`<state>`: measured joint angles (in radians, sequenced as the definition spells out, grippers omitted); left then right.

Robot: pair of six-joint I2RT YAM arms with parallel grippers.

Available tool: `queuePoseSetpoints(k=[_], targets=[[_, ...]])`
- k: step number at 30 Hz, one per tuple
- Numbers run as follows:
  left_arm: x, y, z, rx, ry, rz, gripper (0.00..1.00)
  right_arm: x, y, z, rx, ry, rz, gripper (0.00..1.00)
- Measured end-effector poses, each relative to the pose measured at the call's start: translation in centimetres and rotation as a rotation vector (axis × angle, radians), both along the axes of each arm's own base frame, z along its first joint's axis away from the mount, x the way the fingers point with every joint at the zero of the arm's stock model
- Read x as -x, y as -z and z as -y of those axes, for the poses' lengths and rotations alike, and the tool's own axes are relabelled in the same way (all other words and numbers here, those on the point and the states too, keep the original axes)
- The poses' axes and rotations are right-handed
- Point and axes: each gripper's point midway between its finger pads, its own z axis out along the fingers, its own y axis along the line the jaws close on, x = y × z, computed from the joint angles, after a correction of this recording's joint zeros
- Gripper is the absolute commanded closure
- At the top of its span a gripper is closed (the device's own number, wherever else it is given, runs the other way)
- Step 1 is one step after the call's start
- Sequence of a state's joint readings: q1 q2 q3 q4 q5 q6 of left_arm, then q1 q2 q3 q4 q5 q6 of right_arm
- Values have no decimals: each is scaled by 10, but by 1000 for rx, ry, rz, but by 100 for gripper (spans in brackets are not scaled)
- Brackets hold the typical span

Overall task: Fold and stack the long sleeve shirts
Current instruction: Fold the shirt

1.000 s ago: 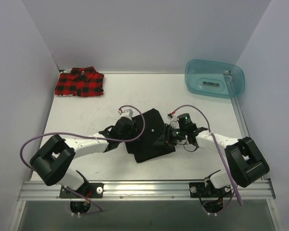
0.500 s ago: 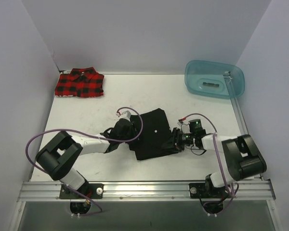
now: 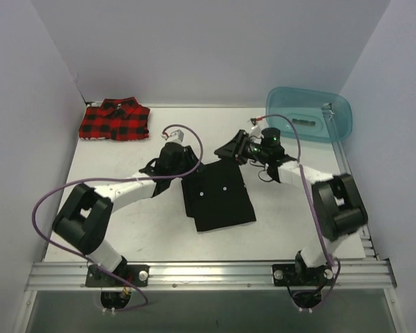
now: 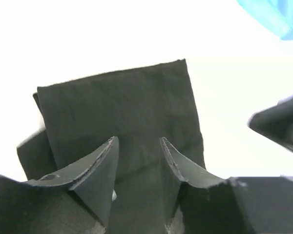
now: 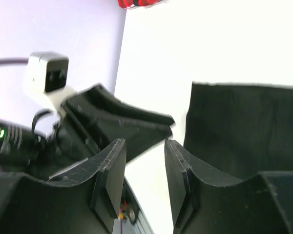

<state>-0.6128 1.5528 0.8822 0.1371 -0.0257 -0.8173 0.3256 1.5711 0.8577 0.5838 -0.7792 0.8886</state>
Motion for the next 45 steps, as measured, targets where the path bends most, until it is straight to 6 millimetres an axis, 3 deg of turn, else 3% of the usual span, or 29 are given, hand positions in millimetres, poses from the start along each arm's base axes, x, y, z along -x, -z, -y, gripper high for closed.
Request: queuePoseSetpoints(k=[4,5,9,11,15,24,29,32,35,39,41,43,45], targets=[[-12,33,3,-36,3,-47,57,-37,33,-22,-35,26,-60,63],[-11,46,3,-49,7,-72,57,-42,62,-26,-20,35,-115,63],[-6,87,-2,-74,5,-165,58,-53,127,-20,34,92,-231,62],[-11,89,-3,-31,-7,-172,60,-58,144,-14,43,114,-262,62],[-17,91,-5,25,-25,-177,61,-75,141,0,16,155,-228,62],[-17,91,-5,73,-34,-164,60,-116,146,64,-10,336,-198,62],[-17,87,-6,72,-30,-158,56,-118,144,71,-1,360,-188,62],[-14,82,-10,35,-33,-159,55,-109,135,75,27,365,-196,61],[-7,62,-13,2,-26,-134,52,-97,104,78,32,364,-161,61],[7,6,-6,15,4,-31,51,-77,41,74,-4,345,-39,61],[19,-25,1,45,32,29,51,-61,25,68,-21,321,-3,61],[34,-43,9,72,63,66,51,-39,24,55,-36,281,6,61],[55,-43,17,79,106,71,51,-15,43,43,-27,239,-36,61]])
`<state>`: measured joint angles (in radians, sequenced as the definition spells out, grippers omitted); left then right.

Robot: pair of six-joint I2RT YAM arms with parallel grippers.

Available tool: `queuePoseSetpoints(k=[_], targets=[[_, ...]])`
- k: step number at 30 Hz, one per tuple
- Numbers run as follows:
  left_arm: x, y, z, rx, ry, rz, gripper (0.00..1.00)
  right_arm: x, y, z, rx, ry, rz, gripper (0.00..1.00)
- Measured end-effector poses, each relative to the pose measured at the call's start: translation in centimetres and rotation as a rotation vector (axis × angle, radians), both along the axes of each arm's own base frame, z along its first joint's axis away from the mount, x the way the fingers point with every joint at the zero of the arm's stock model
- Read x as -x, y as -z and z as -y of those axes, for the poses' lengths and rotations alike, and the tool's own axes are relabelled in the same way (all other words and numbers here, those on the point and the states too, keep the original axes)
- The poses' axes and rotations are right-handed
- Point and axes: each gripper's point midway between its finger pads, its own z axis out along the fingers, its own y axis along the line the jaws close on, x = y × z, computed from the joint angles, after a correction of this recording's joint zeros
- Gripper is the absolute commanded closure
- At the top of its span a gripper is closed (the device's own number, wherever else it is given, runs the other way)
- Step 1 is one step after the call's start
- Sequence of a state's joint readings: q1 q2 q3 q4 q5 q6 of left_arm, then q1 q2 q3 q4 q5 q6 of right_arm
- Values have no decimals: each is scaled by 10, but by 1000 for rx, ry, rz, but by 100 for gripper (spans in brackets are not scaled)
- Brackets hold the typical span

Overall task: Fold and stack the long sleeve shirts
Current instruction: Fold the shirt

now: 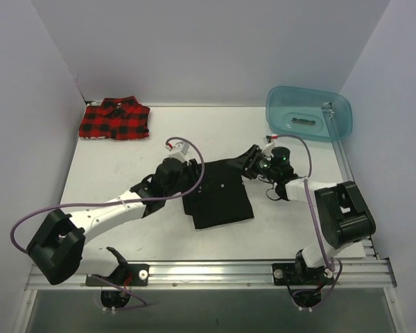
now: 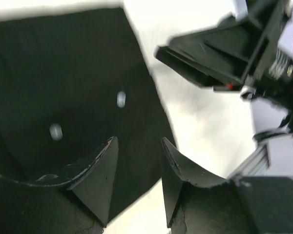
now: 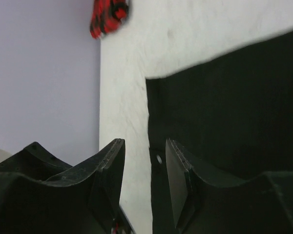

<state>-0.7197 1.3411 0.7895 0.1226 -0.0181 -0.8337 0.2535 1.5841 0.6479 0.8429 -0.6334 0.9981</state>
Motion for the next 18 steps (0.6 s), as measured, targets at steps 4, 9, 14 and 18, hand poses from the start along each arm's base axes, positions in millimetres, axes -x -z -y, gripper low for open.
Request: queuePoseSetpoints(k=[4,9,14,18], targets=[[57,57,11,-72,106,-111,52,37,52,-14,20,-66,-128,62],[107,138,-18,-165,108,-306,52,42,96,-3,10,-53,-225,62],[108,127,-16,-138,106,-288,52,41,88,5,41,-55,-190,61],[116,116,-11,-143,141,-260,52,54,54,9,84,-90,-136,61]])
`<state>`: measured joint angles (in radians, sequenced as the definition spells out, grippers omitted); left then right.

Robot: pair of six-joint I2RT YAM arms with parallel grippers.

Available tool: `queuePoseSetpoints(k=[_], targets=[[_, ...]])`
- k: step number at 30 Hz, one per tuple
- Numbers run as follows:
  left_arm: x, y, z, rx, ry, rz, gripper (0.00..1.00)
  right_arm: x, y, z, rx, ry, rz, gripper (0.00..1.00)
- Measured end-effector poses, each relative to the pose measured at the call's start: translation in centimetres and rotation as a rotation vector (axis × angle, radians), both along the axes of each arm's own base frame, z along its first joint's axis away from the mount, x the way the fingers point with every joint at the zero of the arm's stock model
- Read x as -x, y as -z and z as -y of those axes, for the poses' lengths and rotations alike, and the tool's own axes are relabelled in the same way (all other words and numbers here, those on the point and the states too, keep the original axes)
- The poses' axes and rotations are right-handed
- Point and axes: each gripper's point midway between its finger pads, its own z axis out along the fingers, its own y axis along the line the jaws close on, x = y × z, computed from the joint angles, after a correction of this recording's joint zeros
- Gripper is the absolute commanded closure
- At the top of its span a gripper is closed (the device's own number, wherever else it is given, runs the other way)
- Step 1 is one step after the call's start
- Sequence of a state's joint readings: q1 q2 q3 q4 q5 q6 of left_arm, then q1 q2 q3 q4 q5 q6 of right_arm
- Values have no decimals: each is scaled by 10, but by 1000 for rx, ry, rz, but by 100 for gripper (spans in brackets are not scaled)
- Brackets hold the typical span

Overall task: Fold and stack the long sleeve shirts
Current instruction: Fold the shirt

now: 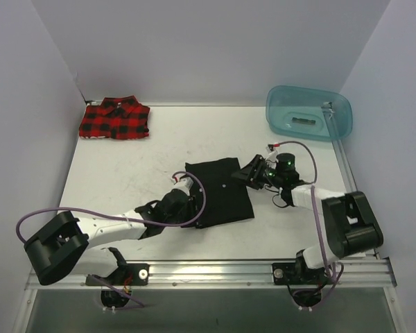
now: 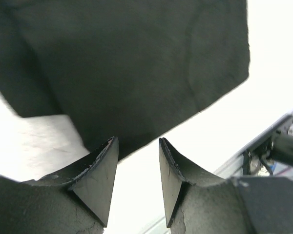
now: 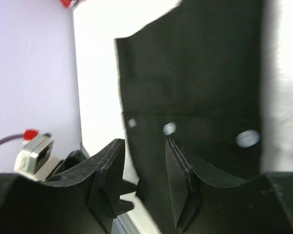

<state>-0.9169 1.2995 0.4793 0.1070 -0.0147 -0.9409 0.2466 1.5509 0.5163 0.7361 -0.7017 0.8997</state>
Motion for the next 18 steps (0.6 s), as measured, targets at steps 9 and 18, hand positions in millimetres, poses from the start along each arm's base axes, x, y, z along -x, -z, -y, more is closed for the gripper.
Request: queuePoseSetpoints(k=[9,18], targets=[[15,-3,19,-4,77,1,52,63,-40,-32,6,-216,60,61],[17,4,16,-13,53,-33,53,136,47,-4,87,-241,-212,64]])
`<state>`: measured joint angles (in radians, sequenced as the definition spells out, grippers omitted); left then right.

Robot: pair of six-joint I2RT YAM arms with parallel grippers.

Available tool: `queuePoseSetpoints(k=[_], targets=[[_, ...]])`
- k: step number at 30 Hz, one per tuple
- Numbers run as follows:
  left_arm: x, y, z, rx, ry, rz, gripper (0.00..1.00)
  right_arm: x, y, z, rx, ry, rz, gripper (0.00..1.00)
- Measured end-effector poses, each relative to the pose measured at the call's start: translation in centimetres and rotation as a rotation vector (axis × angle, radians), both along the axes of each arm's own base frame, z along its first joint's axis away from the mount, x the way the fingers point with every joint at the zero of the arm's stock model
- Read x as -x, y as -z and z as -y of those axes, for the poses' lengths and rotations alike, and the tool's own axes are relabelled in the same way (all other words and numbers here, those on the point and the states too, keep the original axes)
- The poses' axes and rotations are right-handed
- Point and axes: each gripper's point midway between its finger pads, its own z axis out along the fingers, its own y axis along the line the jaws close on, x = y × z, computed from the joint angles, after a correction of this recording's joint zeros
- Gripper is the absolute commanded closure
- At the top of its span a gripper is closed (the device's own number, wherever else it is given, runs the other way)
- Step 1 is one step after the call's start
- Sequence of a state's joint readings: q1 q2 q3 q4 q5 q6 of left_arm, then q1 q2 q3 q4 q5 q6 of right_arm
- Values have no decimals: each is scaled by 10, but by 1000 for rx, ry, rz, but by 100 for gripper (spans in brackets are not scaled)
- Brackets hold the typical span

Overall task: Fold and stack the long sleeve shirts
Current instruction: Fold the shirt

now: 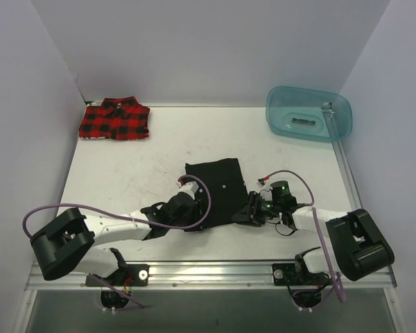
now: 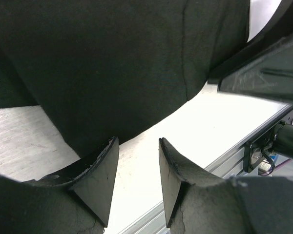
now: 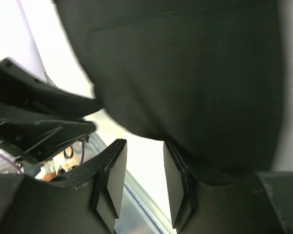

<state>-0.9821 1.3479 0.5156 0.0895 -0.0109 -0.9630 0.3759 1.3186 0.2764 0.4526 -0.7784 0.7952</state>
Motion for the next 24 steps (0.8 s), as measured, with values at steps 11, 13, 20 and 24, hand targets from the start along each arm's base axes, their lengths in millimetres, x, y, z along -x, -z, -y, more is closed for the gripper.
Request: queuePoseSetpoints(k=[11,13,20,24], targets=[[-6,-6,-24,9,-78,-17,53,-5,3,26,33,56,-4,63],[-19,-19,-30,47,-111,-5,52,-9,-16,27,70,44,67,63],[-121,-84,-60,140,-286,106,52,-40,-86,31,108,71,316,62],[-178,-108,-53,205,-307,163,57,-39,-75,32,144,65,275,62]])
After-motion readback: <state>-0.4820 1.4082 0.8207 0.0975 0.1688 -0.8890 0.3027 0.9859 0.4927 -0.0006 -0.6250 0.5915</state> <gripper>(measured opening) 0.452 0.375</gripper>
